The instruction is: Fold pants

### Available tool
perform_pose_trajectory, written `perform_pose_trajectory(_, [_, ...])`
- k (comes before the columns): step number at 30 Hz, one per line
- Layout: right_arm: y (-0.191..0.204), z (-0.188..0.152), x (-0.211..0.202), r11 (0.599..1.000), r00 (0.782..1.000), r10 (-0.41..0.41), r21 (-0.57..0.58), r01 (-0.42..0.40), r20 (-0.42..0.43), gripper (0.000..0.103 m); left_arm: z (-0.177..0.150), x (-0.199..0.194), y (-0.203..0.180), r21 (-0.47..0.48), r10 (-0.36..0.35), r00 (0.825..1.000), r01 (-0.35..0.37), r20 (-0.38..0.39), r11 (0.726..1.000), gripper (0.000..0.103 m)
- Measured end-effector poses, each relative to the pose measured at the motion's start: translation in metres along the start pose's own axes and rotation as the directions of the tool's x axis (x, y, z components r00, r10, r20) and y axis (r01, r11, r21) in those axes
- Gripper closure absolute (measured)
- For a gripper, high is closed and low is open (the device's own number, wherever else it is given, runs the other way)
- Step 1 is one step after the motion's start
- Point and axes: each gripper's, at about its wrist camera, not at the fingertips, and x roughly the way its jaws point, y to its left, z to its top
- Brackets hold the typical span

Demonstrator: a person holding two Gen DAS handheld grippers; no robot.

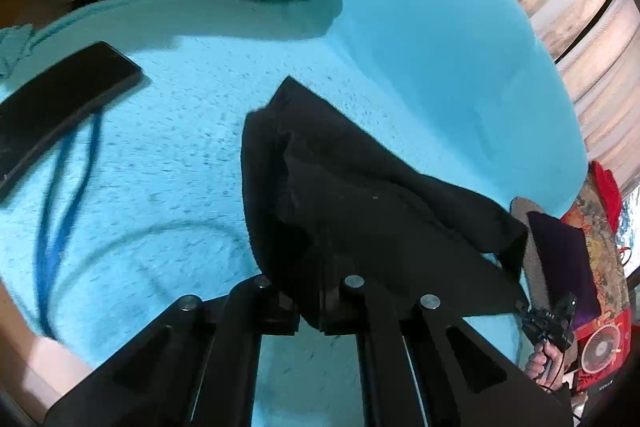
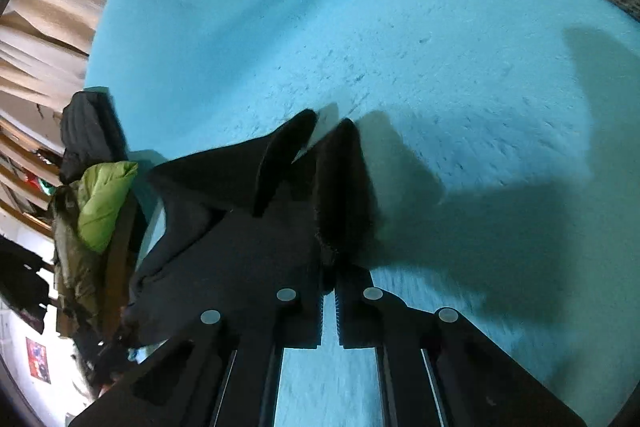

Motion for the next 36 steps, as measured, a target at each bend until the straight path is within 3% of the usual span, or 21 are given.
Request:
perform_pose_trajectory(3, [0.002, -0.019, -0.023, 1.0, 0.997, 0.009, -0.005, -0.009, -0.077, 0.1, -0.002, -0.021, 0.017, -0.032, 0.013, 1.0, -0.012, 0.028, 0.999, 0.1])
perform_pose_trajectory(6, [0.006, -0.047, -0.04, 0.999, 0.985, 0.025, -0.02, -0.029, -0.171, 0.1, -0.011, -0.032, 0.04, -0.092, 0.046, 0.999, -0.045, 0.008, 0.995, 0.1])
perform_pose_trajectory(9, [-0.002, -0.064, -0.036, 1.0, 0.971, -0.006, -0.031, -0.002, -0.241, 0.099, -0.02, -0.023, 0.049, -0.123, 0.087, 0.995, -0.092, -0.047, 0.988, 0.097])
perform_pose_trajectory(10, [-0.006, -0.063, -0.033, 0.996, 0.968, -0.072, -0.059, 0.06, -0.239, 0.1, -0.02, -0.02, 0.049, -0.124, 0.117, 0.991, -0.124, -0.058, 0.985, 0.09])
perform_pose_trajectory(12, [-0.01, -0.055, -0.04, 0.997, 0.981, -0.075, -0.041, 0.069, -0.179, 0.097, -0.018, -0.022, 0.049, -0.124, 0.15, 0.988, -0.153, -0.036, 0.98, 0.085])
perform_pose_trajectory(13, [-0.006, -0.049, -0.046, 0.988, 0.984, -0.147, -0.061, 0.141, -0.105, 0.089, -0.016, -0.026, 0.047, -0.121, 0.199, 0.98, -0.199, -0.009, 0.972, 0.072])
perform_pose_trajectory(14, [0.006, -0.041, -0.054, 0.958, 0.964, -0.265, -0.113, 0.265, 0.01, 0.084, -0.015, -0.029, 0.044, -0.123, 0.244, 0.97, -0.24, 0.022, 0.963, 0.07])
perform_pose_trajectory(15, [0.015, -0.036, -0.057, 0.946, 0.956, -0.285, -0.141, 0.292, 0.07, 0.078, -0.013, -0.034, 0.043, -0.128, 0.272, 0.961, -0.263, 0.056, 0.956, 0.069])
perform_pose_trajectory(17, [0.03, -0.021, -0.053, 0.989, 0.994, -0.077, -0.124, 0.086, 0.076, 0.065, -0.011, -0.043, 0.036, -0.131, 0.28, 0.952, -0.264, 0.122, 0.956, 0.068])
perform_pose_trajectory(19, [0.04, -0.011, -0.029, 0.989, 0.99, 0.143, -0.027, -0.143, 0.008, 0.061, -0.011, -0.053, 0.026, -0.12, 0.278, 0.939, -0.258, 0.201, 0.959, 0.066])
perform_pose_trajectory(20, [0.044, -0.008, -0.019, 0.985, 0.985, 0.174, 0.006, -0.174, -0.015, 0.06, -0.008, -0.055, 0.02, -0.103, 0.272, 0.934, -0.255, 0.233, 0.962, 0.065])
perform_pose_trajectory(22, [0.051, -0.007, 0.003, 0.977, 0.978, 0.2, 0.084, -0.195, -0.062, 0.06, -0.009, -0.056, 0.007, -0.056, 0.248, 0.929, -0.242, 0.275, 0.969, 0.055])
perform_pose_trajectory(24, [0.075, -0.011, 0.011, 0.994, 0.999, -0.015, -0.109, 0.01, -0.046, 0.06, -0.009, -0.049, -0.001, -0.008, 0.211, 0.942, -0.216, 0.261, 0.976, 0.055])
perform_pose_trajectory(25, [0.102, -0.019, 0.013, 0.913, 0.975, -0.213, -0.344, 0.219, 0.054, 0.06, -0.011, -0.042, -0.005, 0.02, 0.191, 0.953, -0.201, 0.235, 0.979, 0.055])
perform_pose_trajectory(26, [0.114, -0.028, 0.014, 0.838, 0.956, -0.272, -0.46, 0.293, 0.114, 0.06, -0.011, -0.038, -0.01, 0.03, 0.185, 0.958, -0.196, 0.221, 0.98, 0.055])
perform_pose_trajectory(27, [0.128, -0.039, 0.016, 0.72, 0.935, -0.305, -0.599, 0.35, 0.18, 0.056, -0.012, -0.033, -0.011, 0.039, 0.175, 0.963, -0.187, 0.206, 0.982, 0.055])
perform_pose_trajectory(28, [0.129, -0.046, 0.014, 0.652, 0.928, -0.312, -0.664, 0.366, 0.206, 0.053, -0.013, -0.032, -0.012, 0.043, 0.169, 0.966, -0.181, 0.196, 0.983, 0.055])
perform_pose_trajectory(29, [0.133, -0.056, 0.016, 0.547, 0.916, -0.314, -0.742, 0.388, 0.248, 0.048, -0.013, -0.029, -0.013, 0.044, 0.161, 0.97, -0.172, 0.181, 0.984, 0.055])
perform_pose_trajectory(31, [0.14, -0.073, 0.02, 0.381, 0.908, -0.286, -0.833, 0.401, 0.306, 0.045, -0.013, -0.026, -0.014, 0.032, 0.158, 0.974, -0.165, 0.163, 0.986, 0.055])
perform_pose_trajectory(33, [0.144, -0.077, 0.026, 0.323, 0.904, -0.272, -0.854, 0.407, 0.328, 0.039, -0.014, -0.023, -0.015, 0.02, 0.157, 0.976, -0.162, 0.148, 0.987, 0.055])
perform_pose_trajectory(36, [0.14, -0.067, 0.046, 0.323, 0.926, -0.272, -0.882, 0.343, 0.261, 0.039, -0.016, -0.021, -0.017, 0.02, 0.16, 0.978, -0.164, 0.133, 0.986, 0.055])
